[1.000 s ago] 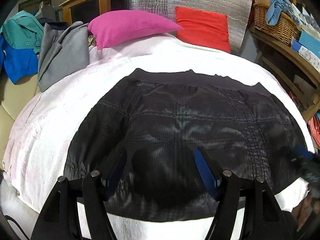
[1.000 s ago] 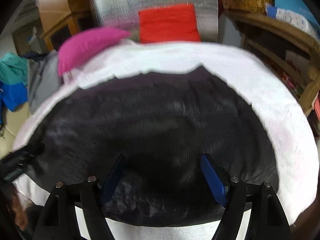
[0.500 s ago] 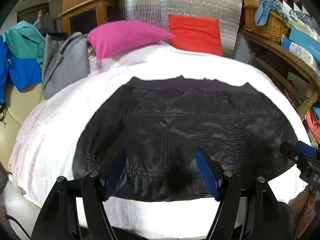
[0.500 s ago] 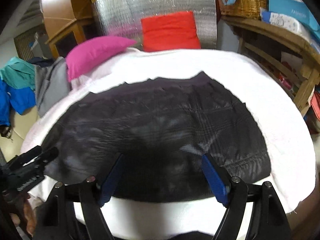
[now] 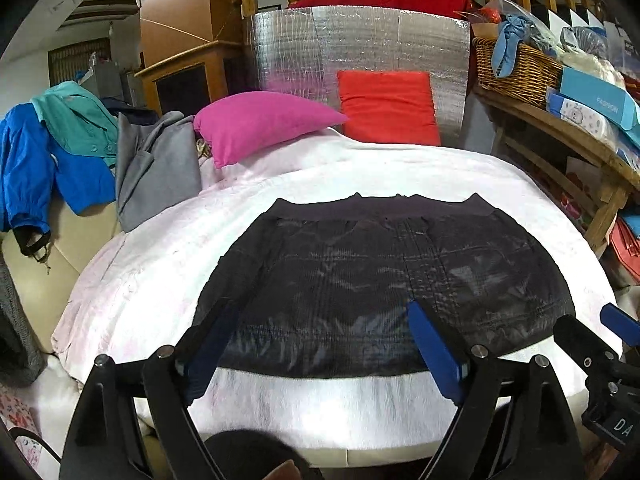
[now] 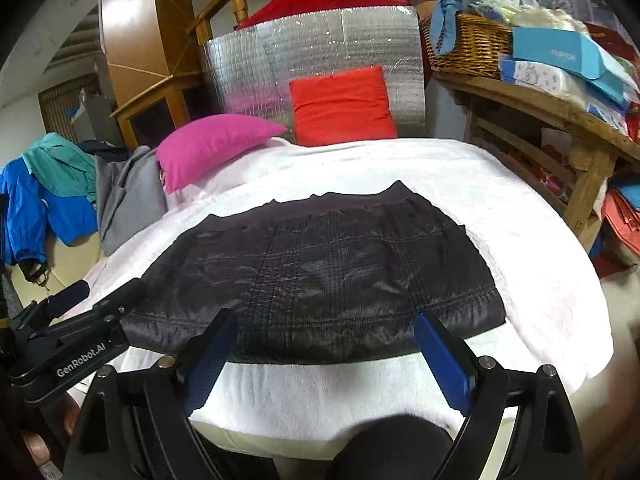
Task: Fold large clothes
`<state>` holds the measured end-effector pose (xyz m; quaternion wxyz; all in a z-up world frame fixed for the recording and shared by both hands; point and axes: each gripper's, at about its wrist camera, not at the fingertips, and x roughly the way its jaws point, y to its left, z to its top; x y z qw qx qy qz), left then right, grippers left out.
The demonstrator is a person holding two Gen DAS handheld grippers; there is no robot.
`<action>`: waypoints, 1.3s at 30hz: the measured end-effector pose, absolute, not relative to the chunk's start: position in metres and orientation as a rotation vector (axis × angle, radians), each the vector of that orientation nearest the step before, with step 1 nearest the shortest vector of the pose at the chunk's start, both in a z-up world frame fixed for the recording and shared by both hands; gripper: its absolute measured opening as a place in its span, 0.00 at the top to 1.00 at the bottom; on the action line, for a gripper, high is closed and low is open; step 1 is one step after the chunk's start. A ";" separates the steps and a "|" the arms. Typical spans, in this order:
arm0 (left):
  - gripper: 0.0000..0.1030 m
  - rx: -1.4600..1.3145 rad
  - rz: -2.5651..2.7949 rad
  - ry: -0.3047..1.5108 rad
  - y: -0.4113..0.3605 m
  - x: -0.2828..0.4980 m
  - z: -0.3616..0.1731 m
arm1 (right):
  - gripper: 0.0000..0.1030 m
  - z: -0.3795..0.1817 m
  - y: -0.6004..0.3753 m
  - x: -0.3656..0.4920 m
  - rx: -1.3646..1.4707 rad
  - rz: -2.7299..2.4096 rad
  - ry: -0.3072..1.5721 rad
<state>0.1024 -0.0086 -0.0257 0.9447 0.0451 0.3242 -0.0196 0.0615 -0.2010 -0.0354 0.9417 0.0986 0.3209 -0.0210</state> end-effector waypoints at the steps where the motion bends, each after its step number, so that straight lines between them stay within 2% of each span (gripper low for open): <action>1: 0.12 0.094 -0.039 0.658 -0.009 0.097 -0.025 | 0.11 -0.034 -0.200 0.056 0.200 -0.047 0.649; 17: 0.06 0.049 -0.073 0.657 -0.001 0.029 -0.018 | 0.07 -0.024 -0.186 -0.008 0.161 -0.065 0.619; 39: 0.03 0.076 -0.085 0.622 -0.007 0.014 -0.012 | 0.06 -0.019 -0.185 -0.021 0.127 -0.096 0.604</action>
